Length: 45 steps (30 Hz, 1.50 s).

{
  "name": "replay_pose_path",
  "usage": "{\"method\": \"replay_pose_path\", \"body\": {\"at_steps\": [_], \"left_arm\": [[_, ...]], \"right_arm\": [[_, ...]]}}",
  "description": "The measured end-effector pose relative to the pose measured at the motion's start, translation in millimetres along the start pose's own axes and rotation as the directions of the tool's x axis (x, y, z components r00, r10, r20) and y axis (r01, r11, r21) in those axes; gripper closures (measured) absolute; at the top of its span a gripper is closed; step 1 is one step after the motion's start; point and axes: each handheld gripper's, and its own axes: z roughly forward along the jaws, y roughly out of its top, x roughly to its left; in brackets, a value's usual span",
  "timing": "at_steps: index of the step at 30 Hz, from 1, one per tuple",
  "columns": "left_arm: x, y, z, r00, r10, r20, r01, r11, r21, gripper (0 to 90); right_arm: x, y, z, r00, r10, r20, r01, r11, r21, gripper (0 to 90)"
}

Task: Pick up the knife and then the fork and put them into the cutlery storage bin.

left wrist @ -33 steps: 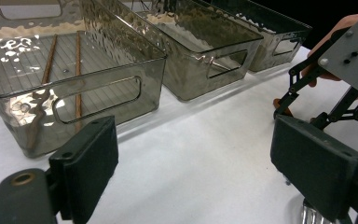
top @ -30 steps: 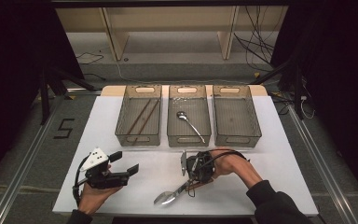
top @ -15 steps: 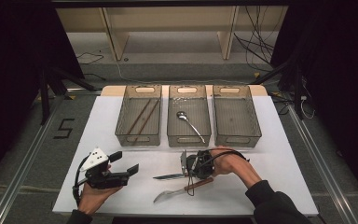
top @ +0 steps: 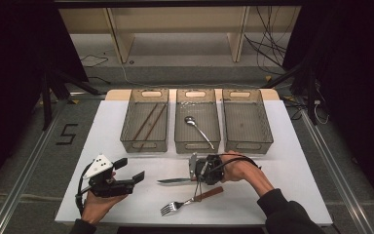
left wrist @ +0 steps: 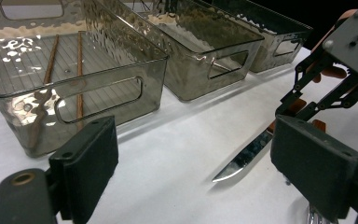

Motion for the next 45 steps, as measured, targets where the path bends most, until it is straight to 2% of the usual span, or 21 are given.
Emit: {"method": "replay_pose_path", "body": {"at_steps": [4,7,8,9,10,15,22,26,34,38,41,45], "left_arm": [[0.2,0.0,-0.1,1.0000,-0.001,0.000,0.001,1.0000,-0.001,14.6],[0.1,0.0,-0.1,1.0000,-0.001,0.000,0.001,1.0000,-0.001,14.7],[0.2,0.0,-0.1,1.0000,-0.001,0.000,0.001,1.0000,-0.001,14.7],[0.2,0.0,-0.1,1.0000,-0.001,-0.001,0.001,1.0000,-0.001,14.6],[0.3,0.0,-0.2,1.0000,-0.001,0.000,0.001,1.0000,-0.001,14.6],[0.5,0.0,-0.6,1.0000,-0.002,-0.003,0.002,1.0000,-0.004,14.6],[0.7,0.0,-0.9,1.0000,-0.001,-0.004,0.001,1.0000,-0.006,14.6],[0.8,0.0,-1.0,1.0000,0.000,-0.005,0.000,1.0000,-0.006,14.6],[0.9,0.0,-1.1,1.0000,0.001,-0.007,-0.001,1.0000,-0.007,14.6],[0.9,0.0,-1.2,1.0000,0.000,-0.008,0.000,1.0000,-0.008,14.6],[1.0,0.0,-1.3,1.0000,-0.001,-0.008,0.001,1.0000,-0.009,14.6],[0.9,0.1,-1.3,1.0000,-0.001,-0.008,0.001,1.0000,-0.010,14.6]], "right_arm": [[-3.4,-3.1,-5.8,0.9997,0.009,0.021,-0.008,0.9999,-0.012,76.7],[-4.9,-6.4,-9.6,0.9988,0.035,0.035,-0.034,0.9990,-0.030,76.7],[-4.7,-7.4,-10.4,0.9976,0.057,0.040,-0.055,0.9974,-0.046,76.7],[-6.3,-8.6,-12.9,0.9977,0.052,0.043,-0.050,0.9978,-0.044,76.8],[-5.8,-9.4,-14.0,0.9957,0.081,0.044,-0.078,0.9949,-0.063,76.7],[-9.9,-15.2,-23.4,0.9905,0.123,0.061,-0.117,0.9878,-0.103,76.8],[-14.9,-28.0,-36.2,0.9762,0.202,0.079,-0.187,0.9688,-0.162,76.8],[-17.0,-34.4,-42.5,0.9622,0.262,0.075,-0.242,0.9477,-0.209,76.8],[-22.8,-47.4,-52.3,0.9333,0.350,0.080,-0.320,0.9121,-0.256,76.8],[-27.5,-54.8,-57.3,0.9092,0.407,0.087,-0.370,0.8864,-0.278,76.8],[-31.4,-61.8,-61.1,0.8891,0.449,0.090,-0.405,0.8631,-0.302,76.8],[-36.8,-72.7,-67.1,0.8537,0.511,0.102,-0.456,0.8275,-0.328,76.8]]}}
